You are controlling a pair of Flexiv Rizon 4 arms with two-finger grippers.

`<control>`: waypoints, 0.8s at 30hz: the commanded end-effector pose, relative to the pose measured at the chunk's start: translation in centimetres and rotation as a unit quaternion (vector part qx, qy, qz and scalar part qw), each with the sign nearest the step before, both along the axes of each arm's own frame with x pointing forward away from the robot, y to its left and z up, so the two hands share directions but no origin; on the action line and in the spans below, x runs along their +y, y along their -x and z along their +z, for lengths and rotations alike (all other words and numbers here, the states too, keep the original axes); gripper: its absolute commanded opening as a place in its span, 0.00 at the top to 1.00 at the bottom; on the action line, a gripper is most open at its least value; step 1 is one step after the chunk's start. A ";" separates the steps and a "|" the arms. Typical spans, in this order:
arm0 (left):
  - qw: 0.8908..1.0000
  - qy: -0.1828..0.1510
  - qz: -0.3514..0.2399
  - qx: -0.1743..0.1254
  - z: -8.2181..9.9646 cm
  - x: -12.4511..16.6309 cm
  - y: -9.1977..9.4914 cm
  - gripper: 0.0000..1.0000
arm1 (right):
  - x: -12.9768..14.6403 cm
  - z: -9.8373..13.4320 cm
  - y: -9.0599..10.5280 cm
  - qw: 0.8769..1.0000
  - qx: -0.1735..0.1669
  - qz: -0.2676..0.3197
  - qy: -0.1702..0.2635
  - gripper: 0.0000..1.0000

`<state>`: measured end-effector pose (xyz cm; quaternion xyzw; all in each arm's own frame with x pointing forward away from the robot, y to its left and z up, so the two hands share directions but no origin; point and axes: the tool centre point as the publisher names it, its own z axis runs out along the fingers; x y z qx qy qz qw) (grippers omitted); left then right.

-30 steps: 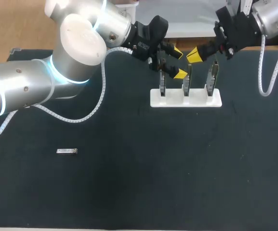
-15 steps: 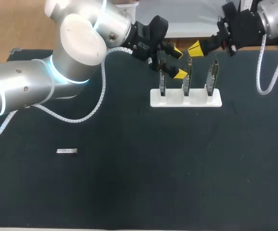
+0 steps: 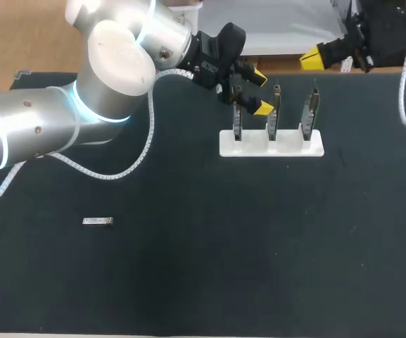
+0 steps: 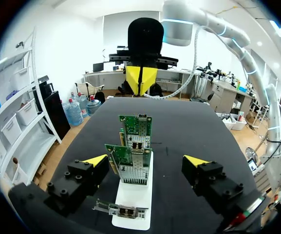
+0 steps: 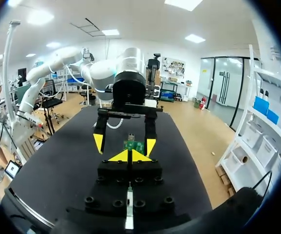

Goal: Pick up the optical module with the left hand, and insert it into the network port with the right hand.

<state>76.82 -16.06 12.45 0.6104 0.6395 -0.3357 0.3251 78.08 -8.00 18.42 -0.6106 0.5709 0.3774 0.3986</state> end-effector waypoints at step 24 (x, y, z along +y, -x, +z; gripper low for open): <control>1.000 -0.002 0.000 0.000 0.0 0.0 -0.1 0.00 | -6.0 -1.8 1.9 0.998 0.043 0.003 0.048 1.00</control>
